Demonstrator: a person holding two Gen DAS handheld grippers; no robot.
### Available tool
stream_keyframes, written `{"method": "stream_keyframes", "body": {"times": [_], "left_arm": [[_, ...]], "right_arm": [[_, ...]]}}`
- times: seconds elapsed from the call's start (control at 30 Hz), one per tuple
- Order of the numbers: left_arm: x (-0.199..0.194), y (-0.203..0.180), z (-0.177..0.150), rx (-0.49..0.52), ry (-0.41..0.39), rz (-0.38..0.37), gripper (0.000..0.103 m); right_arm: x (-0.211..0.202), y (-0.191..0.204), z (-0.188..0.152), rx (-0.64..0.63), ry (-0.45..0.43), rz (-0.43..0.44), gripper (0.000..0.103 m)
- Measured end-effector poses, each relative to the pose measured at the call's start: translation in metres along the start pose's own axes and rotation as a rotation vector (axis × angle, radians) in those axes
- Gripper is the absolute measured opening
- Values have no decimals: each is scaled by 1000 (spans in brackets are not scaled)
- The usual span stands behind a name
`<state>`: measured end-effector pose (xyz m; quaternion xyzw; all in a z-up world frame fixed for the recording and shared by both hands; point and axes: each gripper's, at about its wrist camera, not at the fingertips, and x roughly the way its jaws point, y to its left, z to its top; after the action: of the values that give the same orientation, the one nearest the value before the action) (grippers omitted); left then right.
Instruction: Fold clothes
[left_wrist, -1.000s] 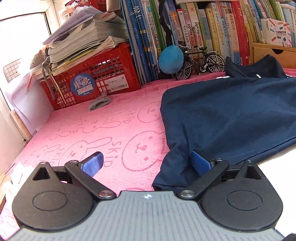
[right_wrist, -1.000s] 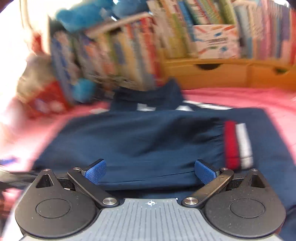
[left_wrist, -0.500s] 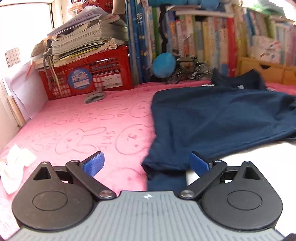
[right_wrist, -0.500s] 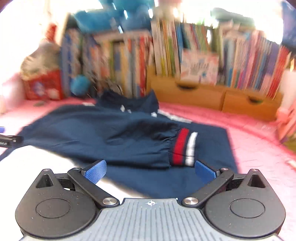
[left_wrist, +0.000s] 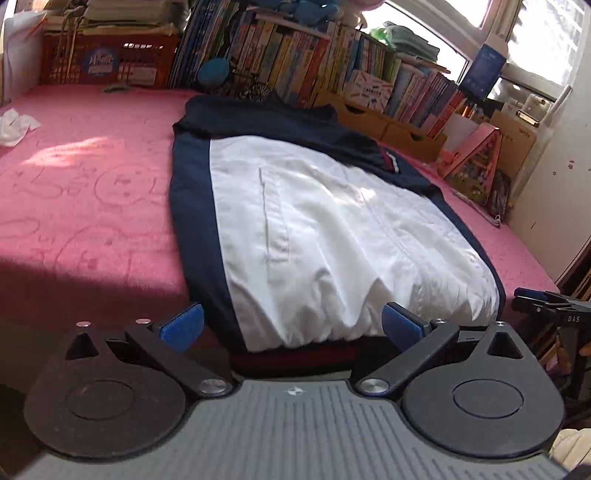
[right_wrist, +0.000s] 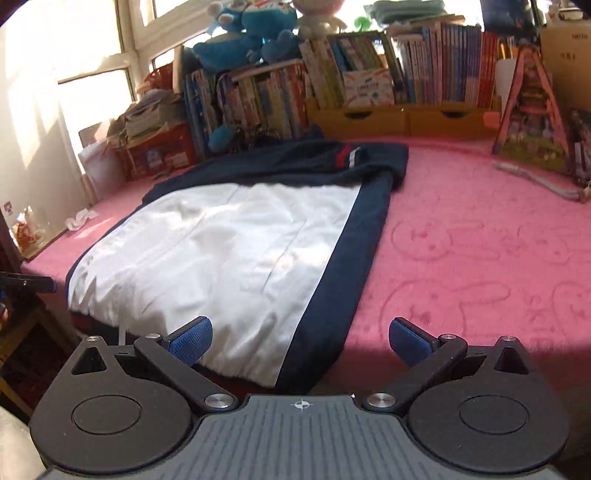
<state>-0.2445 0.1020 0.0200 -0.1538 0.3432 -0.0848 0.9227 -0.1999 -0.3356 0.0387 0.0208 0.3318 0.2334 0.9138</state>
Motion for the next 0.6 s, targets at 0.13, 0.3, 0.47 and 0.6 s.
{"method": "stream_keyframes", "body": {"times": [0.13, 0.3, 0.47, 0.6], "left_arm": [[13, 15, -11, -79, 33, -19, 103], [36, 23, -19, -133, 69, -72, 103], [36, 17, -19, -137, 100, -138, 65], [2, 10, -10, -124, 76, -219, 48]], "right_arm": [[25, 3, -17, -15, 89, 15, 103], [53, 1, -22, 31, 148, 115, 96], [62, 5, -18, 94, 217, 234, 50], [24, 14, -4, 101, 176, 315, 42]]}}
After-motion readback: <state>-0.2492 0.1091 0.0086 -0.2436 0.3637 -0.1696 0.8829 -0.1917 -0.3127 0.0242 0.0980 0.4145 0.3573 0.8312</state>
